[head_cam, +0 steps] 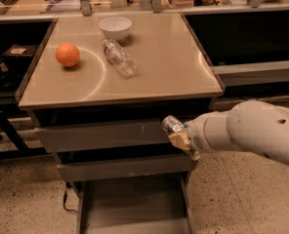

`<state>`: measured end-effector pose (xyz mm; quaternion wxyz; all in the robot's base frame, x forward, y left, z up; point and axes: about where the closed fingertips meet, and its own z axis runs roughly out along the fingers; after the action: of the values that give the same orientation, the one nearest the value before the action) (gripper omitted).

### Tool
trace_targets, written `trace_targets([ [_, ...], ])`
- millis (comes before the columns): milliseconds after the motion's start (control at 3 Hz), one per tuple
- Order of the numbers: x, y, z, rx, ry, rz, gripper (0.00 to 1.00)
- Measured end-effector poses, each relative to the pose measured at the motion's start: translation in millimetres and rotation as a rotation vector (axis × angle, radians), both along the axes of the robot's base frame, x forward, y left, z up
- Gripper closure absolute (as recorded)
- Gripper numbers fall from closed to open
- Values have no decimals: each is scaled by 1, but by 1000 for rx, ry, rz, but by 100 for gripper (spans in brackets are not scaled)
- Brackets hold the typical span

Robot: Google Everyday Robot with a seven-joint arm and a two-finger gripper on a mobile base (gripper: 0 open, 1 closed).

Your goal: Pick redbull can from bottom drawer and place on counter

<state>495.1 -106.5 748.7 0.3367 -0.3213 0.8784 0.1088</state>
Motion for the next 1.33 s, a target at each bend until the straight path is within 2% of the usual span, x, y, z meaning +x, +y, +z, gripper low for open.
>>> trace_targets([
  [333,0,0,0,0,0,0,100],
  [1000,23,-10,67,-21,-107,-35,100],
  [1333,43,-14,102,-38,-150,-48,100],
])
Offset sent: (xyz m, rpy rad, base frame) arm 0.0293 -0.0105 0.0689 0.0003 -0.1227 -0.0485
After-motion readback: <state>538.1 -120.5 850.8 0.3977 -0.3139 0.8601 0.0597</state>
